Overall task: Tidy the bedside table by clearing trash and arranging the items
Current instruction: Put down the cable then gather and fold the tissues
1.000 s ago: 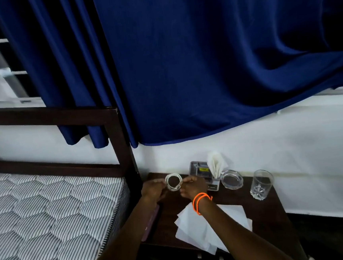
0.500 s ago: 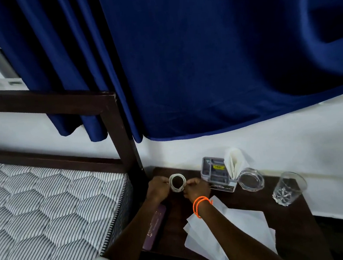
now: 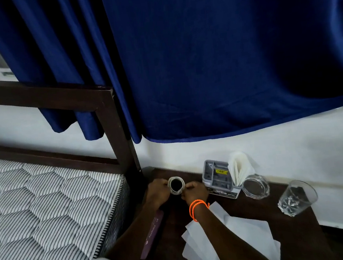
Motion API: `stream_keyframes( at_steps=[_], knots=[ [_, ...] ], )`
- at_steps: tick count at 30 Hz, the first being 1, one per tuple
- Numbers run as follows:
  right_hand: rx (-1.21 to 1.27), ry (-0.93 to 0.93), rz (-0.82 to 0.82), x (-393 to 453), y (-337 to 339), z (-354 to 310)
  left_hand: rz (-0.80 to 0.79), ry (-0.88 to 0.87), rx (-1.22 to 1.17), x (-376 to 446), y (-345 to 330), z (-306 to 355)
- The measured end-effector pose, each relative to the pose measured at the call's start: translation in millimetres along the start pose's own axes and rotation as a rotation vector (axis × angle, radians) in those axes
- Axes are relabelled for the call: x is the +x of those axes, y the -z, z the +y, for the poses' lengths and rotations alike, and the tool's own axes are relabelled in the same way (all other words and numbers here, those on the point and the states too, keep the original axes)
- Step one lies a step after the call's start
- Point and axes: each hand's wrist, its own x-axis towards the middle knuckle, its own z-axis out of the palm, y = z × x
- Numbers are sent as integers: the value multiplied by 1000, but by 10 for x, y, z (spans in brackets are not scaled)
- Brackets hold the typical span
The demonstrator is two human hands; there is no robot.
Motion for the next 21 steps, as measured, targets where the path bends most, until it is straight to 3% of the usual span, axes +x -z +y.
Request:
stream_keyframes(
  at_steps=[13, 21],
  knots=[
    [-124, 57, 1, -601, 387, -375, 118, 61, -63, -99, -42, -38],
    [-48, 61, 82, -1033, 965, -359, 148, 11, -90, -596, -198, 215]
  ],
)
